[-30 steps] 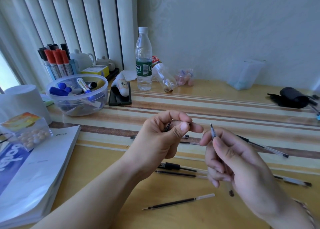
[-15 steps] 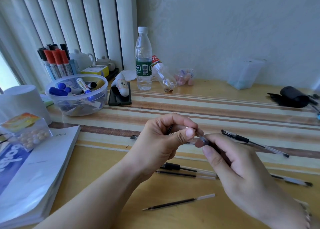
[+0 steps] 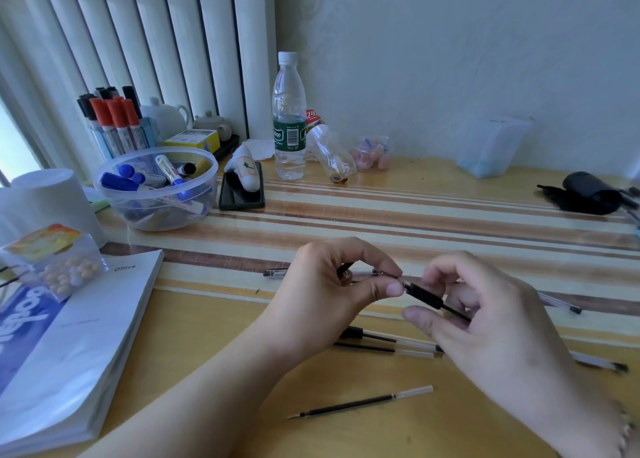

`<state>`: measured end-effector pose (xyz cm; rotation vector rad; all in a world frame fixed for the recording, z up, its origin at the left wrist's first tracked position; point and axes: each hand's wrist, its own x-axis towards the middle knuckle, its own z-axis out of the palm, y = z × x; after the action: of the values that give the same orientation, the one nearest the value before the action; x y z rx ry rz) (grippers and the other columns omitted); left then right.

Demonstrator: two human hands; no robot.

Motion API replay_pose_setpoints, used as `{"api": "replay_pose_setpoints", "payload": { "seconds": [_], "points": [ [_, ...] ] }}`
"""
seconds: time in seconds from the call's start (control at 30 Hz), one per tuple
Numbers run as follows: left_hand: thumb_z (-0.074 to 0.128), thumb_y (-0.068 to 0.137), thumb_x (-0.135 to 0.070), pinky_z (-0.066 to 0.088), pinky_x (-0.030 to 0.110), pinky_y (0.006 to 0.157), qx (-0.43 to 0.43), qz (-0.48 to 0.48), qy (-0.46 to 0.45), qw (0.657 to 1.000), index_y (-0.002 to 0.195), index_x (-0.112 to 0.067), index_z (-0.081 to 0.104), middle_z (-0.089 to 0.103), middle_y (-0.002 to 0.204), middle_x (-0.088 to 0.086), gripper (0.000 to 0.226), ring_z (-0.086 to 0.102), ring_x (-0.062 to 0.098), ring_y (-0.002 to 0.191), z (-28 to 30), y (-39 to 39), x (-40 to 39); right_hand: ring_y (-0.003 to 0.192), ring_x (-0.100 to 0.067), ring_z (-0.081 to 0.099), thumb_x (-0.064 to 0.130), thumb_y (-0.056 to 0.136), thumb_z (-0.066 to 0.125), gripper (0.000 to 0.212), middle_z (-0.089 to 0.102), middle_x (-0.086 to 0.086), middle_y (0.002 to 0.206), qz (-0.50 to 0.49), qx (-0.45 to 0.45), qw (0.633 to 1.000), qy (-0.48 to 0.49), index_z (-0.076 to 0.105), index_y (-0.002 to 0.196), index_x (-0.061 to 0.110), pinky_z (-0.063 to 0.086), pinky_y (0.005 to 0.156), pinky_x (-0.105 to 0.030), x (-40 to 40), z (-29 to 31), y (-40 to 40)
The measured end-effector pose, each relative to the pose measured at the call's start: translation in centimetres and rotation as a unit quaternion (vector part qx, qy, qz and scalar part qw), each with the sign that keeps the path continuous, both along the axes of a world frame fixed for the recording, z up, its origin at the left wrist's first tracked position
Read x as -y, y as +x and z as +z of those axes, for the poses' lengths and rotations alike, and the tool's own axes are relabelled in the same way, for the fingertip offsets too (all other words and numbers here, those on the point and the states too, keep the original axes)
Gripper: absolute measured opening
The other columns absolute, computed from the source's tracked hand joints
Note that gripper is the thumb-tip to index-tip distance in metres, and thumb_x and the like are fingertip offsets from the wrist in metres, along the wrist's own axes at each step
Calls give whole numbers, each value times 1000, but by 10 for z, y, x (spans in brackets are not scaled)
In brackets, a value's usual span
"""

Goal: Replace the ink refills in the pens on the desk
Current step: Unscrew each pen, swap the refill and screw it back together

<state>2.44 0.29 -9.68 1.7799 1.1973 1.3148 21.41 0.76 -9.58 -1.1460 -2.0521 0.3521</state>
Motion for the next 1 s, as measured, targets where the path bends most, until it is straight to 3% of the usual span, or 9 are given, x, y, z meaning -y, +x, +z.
{"api": "replay_pose_setpoints", "payload": {
  "seconds": [0.1,0.27,0.4,0.5,0.57,0.73,0.83,0.93,1.0],
  "points": [
    [79,77,-17,29,14,46,19,-11,-25,999,78,-22,73,54,48,-16,8,29,4,42,1,0,0,47,-16,47,32,71,79,25,59,1,57,9,-16,1000,5,53,74,32,32,42,-16,0,-1,0],
    [79,78,-19,22,17,44,34,-9,-29,999,79,-22,73,40,49,1,7,23,8,42,-1,-1,-1,59,-5,56,44,87,59,12,61,23,77,21,14,1000,19,67,86,35,34,46,-10,1,3,1],
    [79,78,-19,20,18,43,42,-5,-15,999,79,-22,73,36,48,0,6,22,10,42,-1,-2,-2,54,-13,59,50,72,66,21,65,8,75,41,-47,998,-21,59,86,36,43,47,-22,2,1,0],
    [79,79,-20,19,18,43,45,-9,-13,999,79,-23,73,35,48,1,7,21,11,42,-2,-3,-2,43,-8,47,39,82,60,8,61,12,66,43,-26,999,-5,59,78,33,29,40,-11,1,2,1],
    [79,78,-20,19,18,42,42,-6,-10,999,79,-22,73,34,46,-3,7,21,10,42,-3,-4,-2,42,-6,46,41,90,55,15,61,14,65,49,-9,999,-1,60,77,35,26,40,-9,2,4,1],
    [79,79,-21,22,19,43,23,-9,-9,1000,80,-20,73,39,49,-1,6,23,10,43,-3,-4,-2,52,-15,61,47,73,66,18,66,5,72,38,-70,996,-41,56,82,36,47,50,-32,2,3,-1],
    [77,80,-32,30,17,46,-78,17,16,997,80,-24,70,49,51,-14,10,35,5,45,-5,-8,-4,51,-5,58,48,82,66,13,66,16,64,-14,53,997,59,63,82,36,47,46,-27,0,5,4],
    [62,86,-46,51,29,62,-292,42,89,951,94,-31,71,67,90,-20,20,62,2,79,-7,-9,-3,59,-11,61,38,78,70,9,66,18,69,-42,150,975,157,69,81,30,46,45,-25,0,10,7],
    [54,89,-47,52,32,61,-344,34,109,932,101,-33,70,68,102,-17,24,65,10,84,-8,-9,-1,63,-17,62,34,74,70,8,67,16,72,-38,182,966,182,69,80,28,44,46,-25,-1,8,7]
  ]
}}
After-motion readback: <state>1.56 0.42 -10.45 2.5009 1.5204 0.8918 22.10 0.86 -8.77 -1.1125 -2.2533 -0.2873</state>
